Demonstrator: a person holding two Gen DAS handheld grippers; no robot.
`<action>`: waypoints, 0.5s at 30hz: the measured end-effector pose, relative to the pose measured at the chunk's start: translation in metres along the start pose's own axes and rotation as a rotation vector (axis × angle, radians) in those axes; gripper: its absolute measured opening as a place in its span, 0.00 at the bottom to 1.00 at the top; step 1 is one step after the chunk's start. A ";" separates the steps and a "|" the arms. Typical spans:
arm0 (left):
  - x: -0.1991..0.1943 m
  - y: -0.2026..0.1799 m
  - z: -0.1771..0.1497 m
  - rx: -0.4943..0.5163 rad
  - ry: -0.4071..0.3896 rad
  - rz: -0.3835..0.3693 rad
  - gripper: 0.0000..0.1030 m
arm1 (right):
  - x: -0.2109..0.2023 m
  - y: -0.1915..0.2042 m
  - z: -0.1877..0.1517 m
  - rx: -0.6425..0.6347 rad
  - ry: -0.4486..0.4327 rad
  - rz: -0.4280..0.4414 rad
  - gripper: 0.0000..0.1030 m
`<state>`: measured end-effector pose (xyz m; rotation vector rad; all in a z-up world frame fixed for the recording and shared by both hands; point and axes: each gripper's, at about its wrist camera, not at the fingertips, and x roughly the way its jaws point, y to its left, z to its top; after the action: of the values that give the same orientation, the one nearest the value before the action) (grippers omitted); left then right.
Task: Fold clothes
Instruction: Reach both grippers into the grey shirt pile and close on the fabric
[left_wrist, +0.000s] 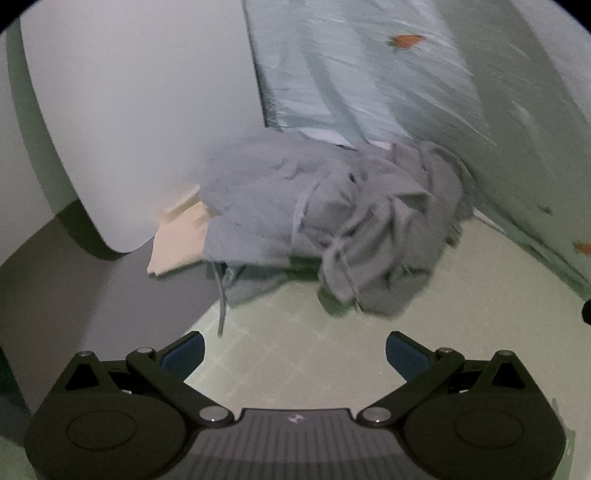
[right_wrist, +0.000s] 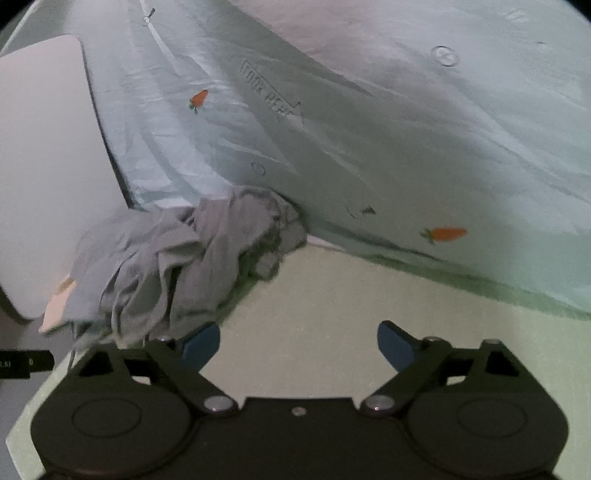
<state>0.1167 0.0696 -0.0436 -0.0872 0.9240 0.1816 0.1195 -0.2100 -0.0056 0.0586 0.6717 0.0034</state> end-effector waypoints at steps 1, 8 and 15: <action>0.009 0.004 0.008 -0.011 -0.001 0.001 0.99 | 0.011 0.003 0.008 -0.003 -0.001 0.004 0.89; 0.084 0.018 0.070 -0.055 -0.013 -0.042 0.75 | 0.108 0.028 0.056 -0.001 0.040 0.049 0.65; 0.164 0.013 0.103 -0.070 0.019 -0.160 0.71 | 0.211 0.051 0.079 0.112 0.137 0.112 0.53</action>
<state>0.2917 0.1173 -0.1124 -0.2273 0.9249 0.0648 0.3345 -0.1586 -0.0719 0.2049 0.8041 0.0785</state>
